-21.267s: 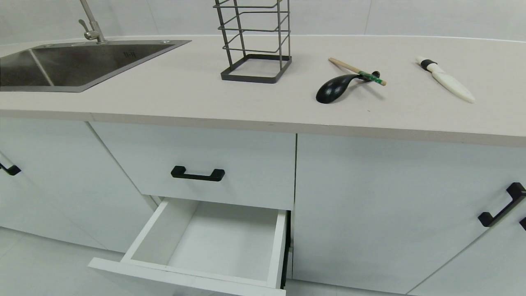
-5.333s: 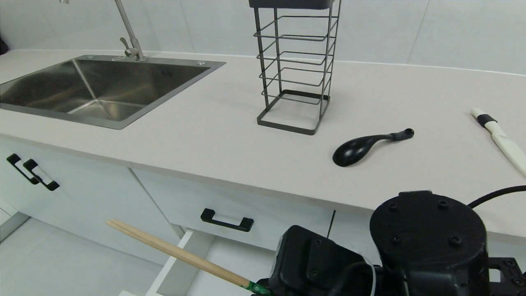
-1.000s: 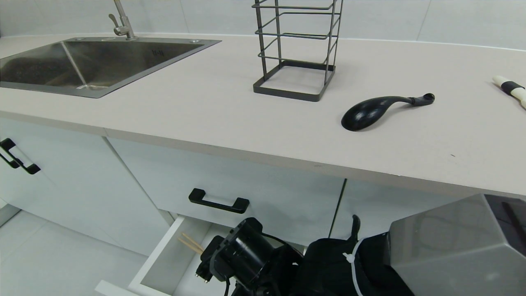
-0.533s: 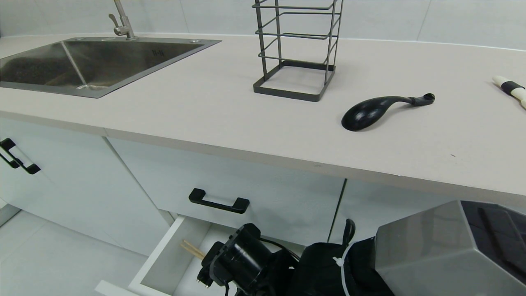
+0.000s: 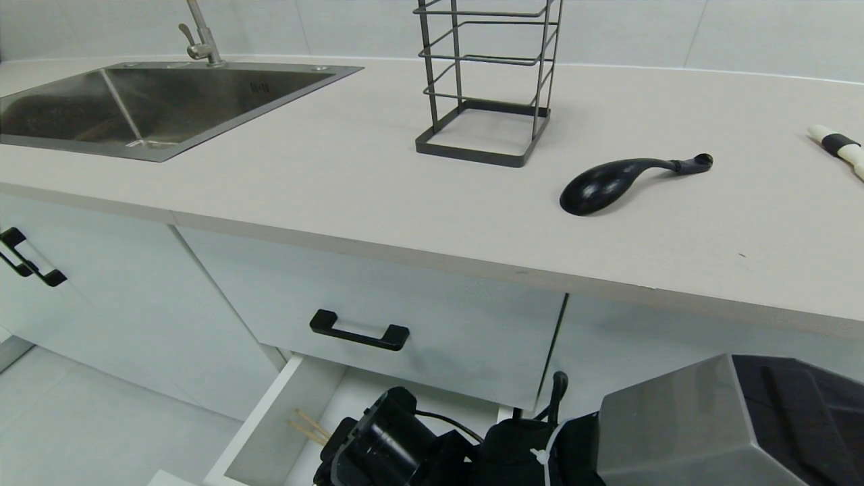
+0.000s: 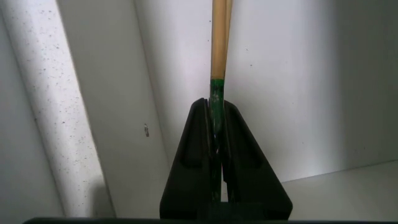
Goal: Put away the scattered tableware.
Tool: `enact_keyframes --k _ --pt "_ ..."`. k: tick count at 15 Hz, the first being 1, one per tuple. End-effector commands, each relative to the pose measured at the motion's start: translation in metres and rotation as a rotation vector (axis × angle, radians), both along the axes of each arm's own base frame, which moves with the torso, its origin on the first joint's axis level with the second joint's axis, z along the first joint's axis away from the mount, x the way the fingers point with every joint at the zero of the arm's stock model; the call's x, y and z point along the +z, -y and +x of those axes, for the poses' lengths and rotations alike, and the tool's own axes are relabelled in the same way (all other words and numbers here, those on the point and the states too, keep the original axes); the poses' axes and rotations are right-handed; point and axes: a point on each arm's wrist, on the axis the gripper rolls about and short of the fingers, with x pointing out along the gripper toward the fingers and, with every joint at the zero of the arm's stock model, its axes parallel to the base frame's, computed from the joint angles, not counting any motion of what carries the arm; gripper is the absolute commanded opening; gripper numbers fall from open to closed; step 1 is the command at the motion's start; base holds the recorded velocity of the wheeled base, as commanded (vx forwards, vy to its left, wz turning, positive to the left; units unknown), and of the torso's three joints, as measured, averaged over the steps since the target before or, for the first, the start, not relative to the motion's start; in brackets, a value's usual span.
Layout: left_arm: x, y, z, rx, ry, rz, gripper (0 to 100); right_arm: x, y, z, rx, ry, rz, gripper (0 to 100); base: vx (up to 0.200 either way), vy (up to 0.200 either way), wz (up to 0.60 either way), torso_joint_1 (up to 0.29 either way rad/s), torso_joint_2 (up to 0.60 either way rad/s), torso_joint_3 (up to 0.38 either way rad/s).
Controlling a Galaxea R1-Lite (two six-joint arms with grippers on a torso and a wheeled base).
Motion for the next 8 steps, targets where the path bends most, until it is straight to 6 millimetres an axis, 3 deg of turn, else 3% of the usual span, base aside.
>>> enact_keyframes --k 1,8 --pt "0.000 0.000 0.000 0.000 -0.001 -0.001 100 -0.009 -0.004 0.001 0.001 -0.001 -0.013 0 0.000 0.000 0.00 0.000 0.00 0.000" --pt "0.000 0.000 0.000 0.000 -0.001 -0.001 100 -0.025 -0.015 0.007 -0.018 0.015 -0.031 0 0.000 0.000 0.00 0.000 0.00 0.000"
